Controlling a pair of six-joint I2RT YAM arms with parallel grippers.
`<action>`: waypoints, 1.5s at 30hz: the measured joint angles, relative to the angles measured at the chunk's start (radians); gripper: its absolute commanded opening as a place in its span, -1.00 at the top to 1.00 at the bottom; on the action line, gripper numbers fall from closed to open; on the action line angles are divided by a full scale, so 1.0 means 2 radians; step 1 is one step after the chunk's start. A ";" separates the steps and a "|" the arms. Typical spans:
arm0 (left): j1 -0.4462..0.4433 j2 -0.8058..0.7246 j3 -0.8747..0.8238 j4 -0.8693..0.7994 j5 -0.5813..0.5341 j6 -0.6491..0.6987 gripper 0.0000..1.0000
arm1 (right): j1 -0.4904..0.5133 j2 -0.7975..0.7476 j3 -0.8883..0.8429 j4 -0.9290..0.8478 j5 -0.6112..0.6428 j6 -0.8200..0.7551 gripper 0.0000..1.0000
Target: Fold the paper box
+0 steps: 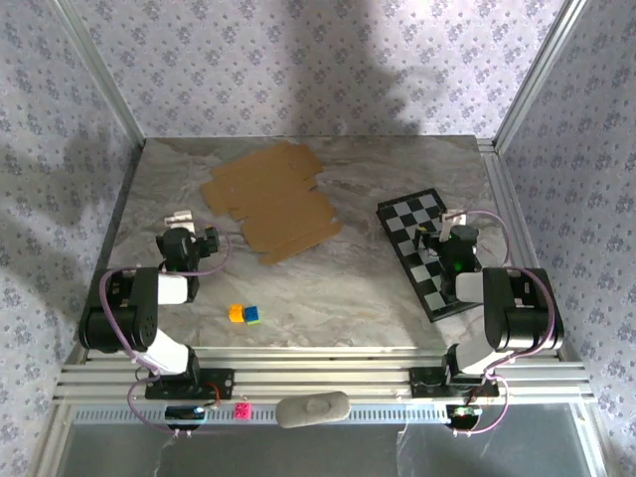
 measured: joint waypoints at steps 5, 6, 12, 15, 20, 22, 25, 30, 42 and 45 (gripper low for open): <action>0.000 0.000 0.000 0.000 0.000 0.000 -1.00 | 0.000 0.000 0.000 0.000 0.000 0.000 -0.99; 0.000 0.000 0.000 0.000 0.000 0.000 -0.99 | 0.000 0.000 0.000 0.000 0.000 0.000 -0.99; 0.000 0.000 0.000 0.000 0.000 0.000 -1.00 | 0.000 0.000 0.000 0.000 0.000 0.000 -0.99; 0.000 0.000 0.000 0.000 0.000 0.000 -0.99 | 0.000 0.000 0.000 0.000 0.000 0.000 -0.99; 0.000 0.000 0.000 0.000 0.000 0.000 -0.99 | 0.000 0.000 0.000 0.000 0.000 0.000 -0.99; 0.000 0.000 0.000 0.000 0.000 0.000 -1.00 | 0.000 0.000 0.000 0.000 0.000 0.000 -0.99; 0.000 0.000 0.000 0.000 0.000 0.000 -1.00 | 0.000 0.000 0.000 0.000 0.000 0.000 -0.99; 0.000 0.000 0.000 0.000 0.000 0.000 -1.00 | 0.000 0.000 0.000 0.000 0.000 0.000 -0.99; -0.071 -0.162 0.098 -0.148 -0.105 0.003 -0.99 | 0.012 -0.151 0.121 -0.148 0.096 0.026 -0.99; -0.085 -0.163 0.233 -0.245 -0.141 -0.049 -0.99 | 0.032 -0.143 0.279 -0.230 0.124 0.041 -0.99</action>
